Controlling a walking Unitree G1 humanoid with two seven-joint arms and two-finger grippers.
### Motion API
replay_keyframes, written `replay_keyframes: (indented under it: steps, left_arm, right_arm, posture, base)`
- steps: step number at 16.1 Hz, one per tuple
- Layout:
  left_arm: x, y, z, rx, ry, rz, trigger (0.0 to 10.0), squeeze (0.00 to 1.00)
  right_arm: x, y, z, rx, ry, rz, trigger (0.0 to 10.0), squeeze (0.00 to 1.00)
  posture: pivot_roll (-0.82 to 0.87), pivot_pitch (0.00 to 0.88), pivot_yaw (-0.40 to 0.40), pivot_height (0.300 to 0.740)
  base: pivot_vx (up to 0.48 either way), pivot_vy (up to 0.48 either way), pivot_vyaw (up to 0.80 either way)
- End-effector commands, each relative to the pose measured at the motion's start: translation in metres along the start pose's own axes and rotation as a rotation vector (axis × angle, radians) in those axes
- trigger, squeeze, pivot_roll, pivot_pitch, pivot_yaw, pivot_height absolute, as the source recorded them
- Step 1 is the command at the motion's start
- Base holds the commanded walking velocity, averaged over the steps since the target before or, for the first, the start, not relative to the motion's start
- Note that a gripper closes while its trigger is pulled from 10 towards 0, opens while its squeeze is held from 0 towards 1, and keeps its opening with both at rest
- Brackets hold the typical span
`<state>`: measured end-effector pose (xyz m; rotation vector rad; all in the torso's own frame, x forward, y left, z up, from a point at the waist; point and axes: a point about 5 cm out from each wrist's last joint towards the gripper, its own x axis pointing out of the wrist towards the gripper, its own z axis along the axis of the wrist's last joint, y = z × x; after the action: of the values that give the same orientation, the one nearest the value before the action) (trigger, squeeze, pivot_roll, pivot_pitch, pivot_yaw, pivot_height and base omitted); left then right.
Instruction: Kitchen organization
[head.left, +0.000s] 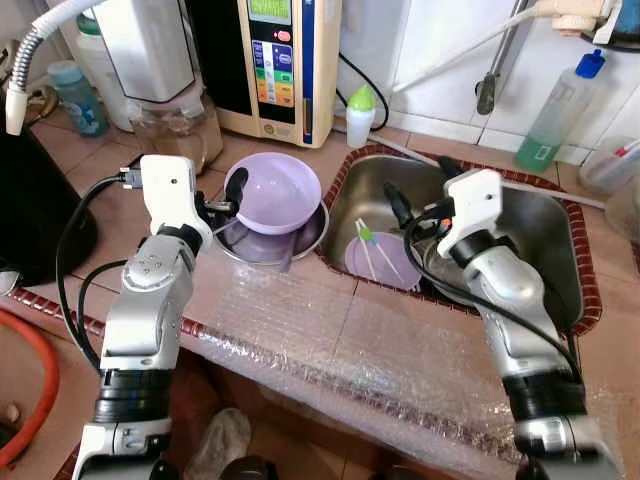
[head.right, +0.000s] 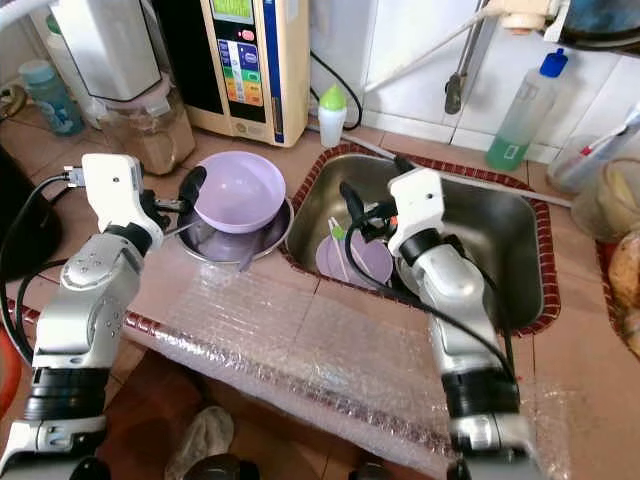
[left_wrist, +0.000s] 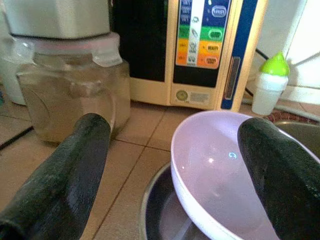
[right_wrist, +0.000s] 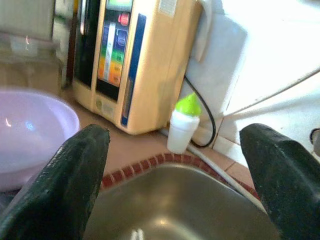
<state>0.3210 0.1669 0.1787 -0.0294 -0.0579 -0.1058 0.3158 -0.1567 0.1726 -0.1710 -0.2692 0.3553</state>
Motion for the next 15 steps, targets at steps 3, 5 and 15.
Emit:
replay_keyframes:
  steps: [3,5,15]
  left_arm:
    - [-0.013,0.004,-0.003,0.000,0.013,0.018,10.0,0.00]
    - [-0.020,0.004,-0.008,0.004,0.028,0.011,10.0,0.00]
    - [0.000,0.013,-0.001,-0.008,0.068,0.063,10.0,0.00]
  right_arm:
    - [-0.038,-0.003,-0.009,0.022,0.068,-0.110,10.0,0.00]
    - [-0.055,-0.001,-0.016,-0.010,0.105,-0.130,10.0,0.00]
    - [-0.039,0.018,-0.008,0.009,0.143,-0.047,10.0,0.00]
  posture:
    - [0.01,0.000,0.009,0.740]
    - [-0.01,0.000,0.021,0.740]
    - [-0.03,0.000,0.046,0.740]
  base:
    - [0.000,0.000,0.00]
    - [0.000,0.000,0.00]
    - [0.000,0.000,0.00]
